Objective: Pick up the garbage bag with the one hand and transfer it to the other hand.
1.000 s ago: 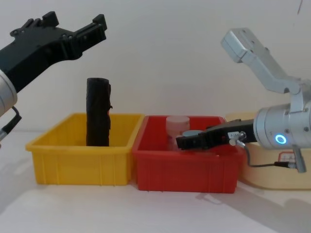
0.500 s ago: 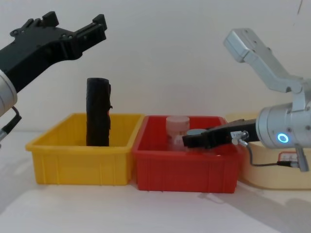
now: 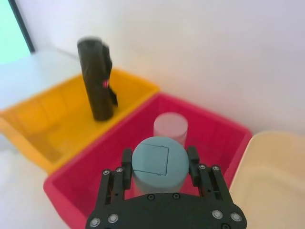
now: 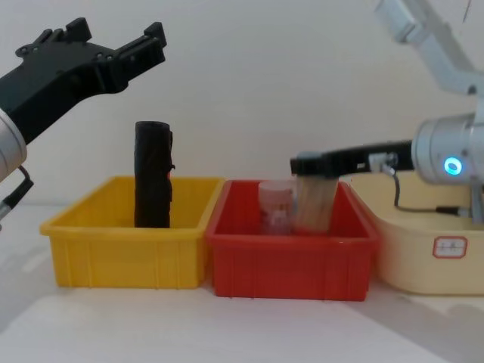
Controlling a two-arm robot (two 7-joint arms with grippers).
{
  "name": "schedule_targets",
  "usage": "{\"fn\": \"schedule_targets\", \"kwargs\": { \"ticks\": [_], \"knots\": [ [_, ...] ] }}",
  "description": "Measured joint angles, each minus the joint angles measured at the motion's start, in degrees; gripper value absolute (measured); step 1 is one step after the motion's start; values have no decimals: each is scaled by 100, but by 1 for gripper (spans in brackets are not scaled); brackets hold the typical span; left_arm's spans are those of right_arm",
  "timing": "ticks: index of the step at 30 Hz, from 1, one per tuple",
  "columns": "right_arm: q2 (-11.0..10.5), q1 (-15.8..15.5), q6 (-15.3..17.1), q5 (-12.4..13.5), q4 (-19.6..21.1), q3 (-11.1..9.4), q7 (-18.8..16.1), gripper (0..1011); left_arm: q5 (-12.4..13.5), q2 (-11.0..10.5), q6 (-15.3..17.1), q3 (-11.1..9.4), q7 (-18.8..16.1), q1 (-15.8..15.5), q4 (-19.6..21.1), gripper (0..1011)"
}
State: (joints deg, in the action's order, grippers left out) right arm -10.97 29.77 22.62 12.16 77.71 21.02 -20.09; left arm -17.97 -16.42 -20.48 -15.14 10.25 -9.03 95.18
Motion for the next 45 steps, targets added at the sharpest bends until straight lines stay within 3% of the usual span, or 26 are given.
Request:
{"fn": "schedule_targets", "kwargs": {
  "ticks": [10,17,24,34,45],
  "knots": [
    [-52,49,-317,259,241,-435,70,666,0,0,0,0,0,0,0,1000],
    [-157,120,-541,301,180,-685,233,666,0,0,0,0,0,0,0,1000],
    [-291,198,-740,169,-124,-789,420,667,0,0,0,0,0,0,0,1000],
    [-463,319,-929,-159,-723,-781,590,670,0,0,0,0,0,0,0,1000],
    [-551,293,-1010,-328,-974,-813,680,958,0,0,0,0,0,0,0,1000]
  ]
}}
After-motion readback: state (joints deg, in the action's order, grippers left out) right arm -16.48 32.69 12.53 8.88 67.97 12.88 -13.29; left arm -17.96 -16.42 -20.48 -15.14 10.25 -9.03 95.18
